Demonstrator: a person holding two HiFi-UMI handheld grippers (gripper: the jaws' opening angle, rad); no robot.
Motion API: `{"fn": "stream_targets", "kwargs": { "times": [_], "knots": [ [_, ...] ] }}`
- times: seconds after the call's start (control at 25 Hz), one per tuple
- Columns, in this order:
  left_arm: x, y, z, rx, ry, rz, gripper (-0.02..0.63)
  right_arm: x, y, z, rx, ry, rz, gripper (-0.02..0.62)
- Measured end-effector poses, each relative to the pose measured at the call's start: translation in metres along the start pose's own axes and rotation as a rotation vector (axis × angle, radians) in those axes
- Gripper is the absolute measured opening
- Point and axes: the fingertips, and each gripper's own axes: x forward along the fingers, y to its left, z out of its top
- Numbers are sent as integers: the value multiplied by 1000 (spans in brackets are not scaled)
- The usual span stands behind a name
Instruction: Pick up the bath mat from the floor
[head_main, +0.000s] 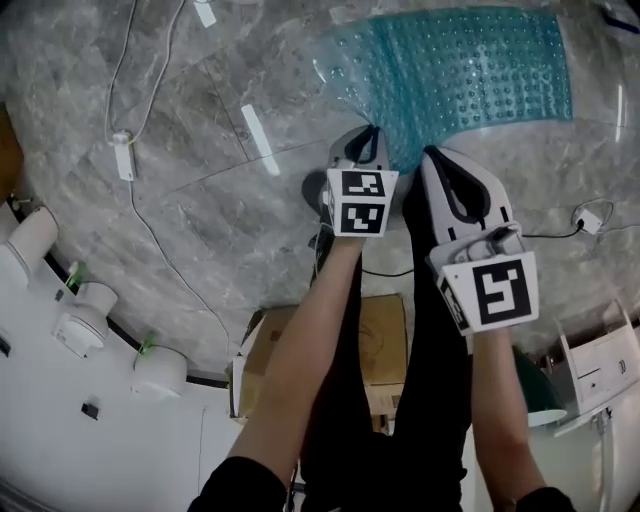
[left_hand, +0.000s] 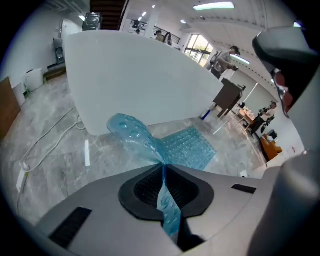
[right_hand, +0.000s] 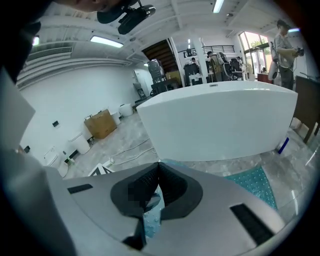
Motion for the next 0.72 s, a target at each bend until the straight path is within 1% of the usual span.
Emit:
{"fn": "stream_targets", "kwargs": {
  "times": [0.12,0.24,0.4,0.6,0.72],
  "knots": [
    [-33,-45,46,10,-39,-62,34,-36,-12,32,-21,-19,-4,12],
    [-60,-88,87,26,-72,-103,33,-69,-32,61,-65,-27,-29,12],
    [-94,-140,135,61,-106,-129,32,-116,-64,97,-75,-61,-77,12],
    [-143,-193,188,120,-169,-152,32,-174,-92,132,-76,-101,-112,12],
    [-178,-222,215,113,-200,-169,31,-215,-98,153,-75,-122,-104,12]
  ]
}}
